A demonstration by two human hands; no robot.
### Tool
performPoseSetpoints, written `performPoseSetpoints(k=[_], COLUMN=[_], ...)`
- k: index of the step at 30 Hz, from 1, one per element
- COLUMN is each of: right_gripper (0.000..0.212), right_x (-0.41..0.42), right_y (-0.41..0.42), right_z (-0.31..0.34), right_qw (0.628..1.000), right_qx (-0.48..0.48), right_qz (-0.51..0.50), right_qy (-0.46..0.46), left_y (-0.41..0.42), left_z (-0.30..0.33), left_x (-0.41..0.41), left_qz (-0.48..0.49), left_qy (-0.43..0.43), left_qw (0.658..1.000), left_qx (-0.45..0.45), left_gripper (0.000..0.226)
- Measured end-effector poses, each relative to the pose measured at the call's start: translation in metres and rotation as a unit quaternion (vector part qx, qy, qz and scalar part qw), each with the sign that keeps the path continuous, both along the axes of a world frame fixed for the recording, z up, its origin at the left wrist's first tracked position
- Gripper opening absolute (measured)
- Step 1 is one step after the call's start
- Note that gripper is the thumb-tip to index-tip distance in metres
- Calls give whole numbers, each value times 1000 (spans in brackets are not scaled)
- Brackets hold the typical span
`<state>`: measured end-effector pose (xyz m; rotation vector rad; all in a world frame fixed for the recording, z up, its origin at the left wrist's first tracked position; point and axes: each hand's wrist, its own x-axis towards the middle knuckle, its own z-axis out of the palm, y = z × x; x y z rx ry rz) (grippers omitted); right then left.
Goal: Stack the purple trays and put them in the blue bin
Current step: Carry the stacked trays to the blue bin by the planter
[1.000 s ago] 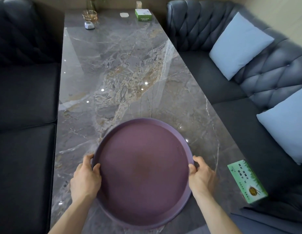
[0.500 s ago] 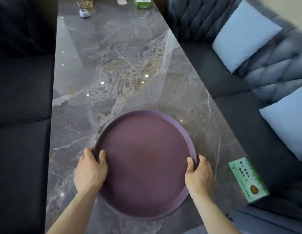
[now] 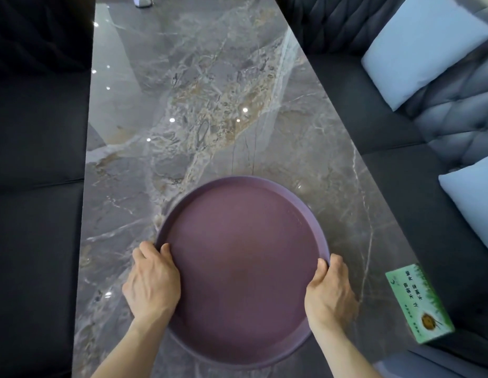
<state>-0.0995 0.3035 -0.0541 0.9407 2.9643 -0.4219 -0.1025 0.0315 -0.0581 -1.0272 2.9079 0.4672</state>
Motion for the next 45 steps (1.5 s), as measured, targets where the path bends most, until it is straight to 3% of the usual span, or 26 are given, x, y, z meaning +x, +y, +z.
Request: performPoseSetpoints(k=[9, 19, 25, 34, 45], right_gripper=[29, 19, 14, 45, 53], right_x=[-2, -23, -50, -60, -51], right_y=[2, 0, -22, -76, -120], right_z=[1, 36, 96, 243, 387], right_qw=[1000, 979, 958, 946, 912], right_qx=[-14, -158, -241, -250, -269], right_qz=[-14, 25, 38, 122, 180], right_qy=[-7, 126, 147, 164, 253], left_y=[-6, -22, -44, -84, -131], left_z=[3, 39, 101, 247, 381], left_x=[-2, 2, -4, 4, 24], left_qz=[9, 129, 138, 79, 76], left_qy=[-17, 36, 92, 239, 337], left_qw=[999, 968, 948, 926, 902], left_qx=[28, 213, 273, 280, 260], left_gripper=[36, 31, 34, 50, 62])
